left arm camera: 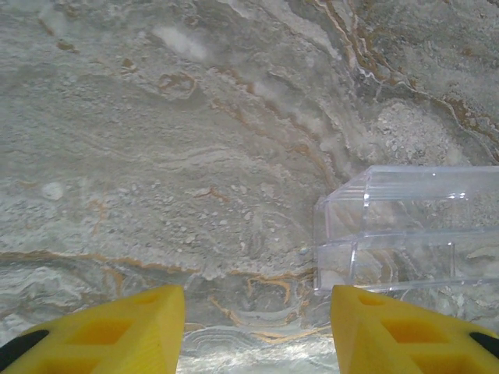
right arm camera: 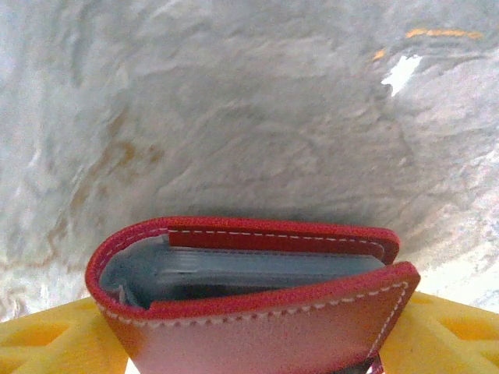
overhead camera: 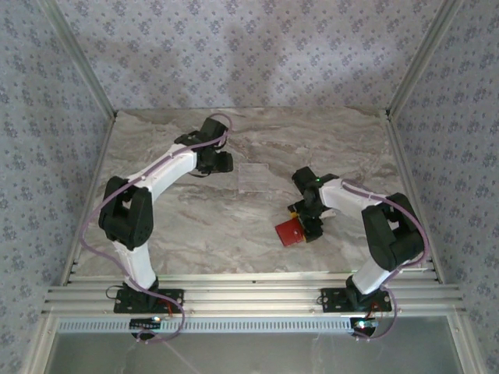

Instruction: Take the credit cards out of the card holder

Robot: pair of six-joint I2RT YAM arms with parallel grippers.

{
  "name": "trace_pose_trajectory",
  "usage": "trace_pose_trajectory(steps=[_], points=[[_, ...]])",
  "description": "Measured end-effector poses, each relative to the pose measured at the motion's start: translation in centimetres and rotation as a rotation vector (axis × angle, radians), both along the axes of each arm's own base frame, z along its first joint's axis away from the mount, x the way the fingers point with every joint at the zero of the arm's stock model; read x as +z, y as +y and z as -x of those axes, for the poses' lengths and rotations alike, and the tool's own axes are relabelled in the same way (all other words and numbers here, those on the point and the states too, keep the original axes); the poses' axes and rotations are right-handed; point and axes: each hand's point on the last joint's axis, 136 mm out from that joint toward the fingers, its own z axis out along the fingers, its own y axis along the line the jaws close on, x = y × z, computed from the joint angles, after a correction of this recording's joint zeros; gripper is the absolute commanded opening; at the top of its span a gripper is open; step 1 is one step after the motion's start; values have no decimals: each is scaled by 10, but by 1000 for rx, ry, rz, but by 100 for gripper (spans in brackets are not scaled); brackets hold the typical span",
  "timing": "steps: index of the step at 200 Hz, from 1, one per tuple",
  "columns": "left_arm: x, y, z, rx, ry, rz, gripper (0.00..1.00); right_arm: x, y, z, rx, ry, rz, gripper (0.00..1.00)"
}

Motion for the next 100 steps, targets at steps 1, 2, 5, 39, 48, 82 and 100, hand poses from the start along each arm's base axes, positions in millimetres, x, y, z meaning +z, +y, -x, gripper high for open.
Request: trace_pose_trajectory(steps=[1, 2, 5, 39, 48, 82, 100], points=[[0, 0, 0, 1, 0, 0, 53, 0, 0, 0, 3, -1, 0, 78], [0, 1, 0, 1, 0, 0, 53, 1, 1, 0, 7, -2, 1, 78], [1, 2, 0, 3, -2, 1, 53, 2, 1, -1, 14, -5, 2, 77], [-2, 22, 8, 35, 0, 1, 53, 12, 20, -7, 177, -18, 35, 74], [-4, 30, 12, 49, 7, -3, 53, 15, 29, -12, 234, -30, 42, 74], [-5, 60, 26, 101, 16, -7, 53, 34, 77, -29, 452, -101, 53, 73], [-5, 72, 35, 121, 18, -8, 53, 41, 105, -35, 572, -134, 62, 73]])
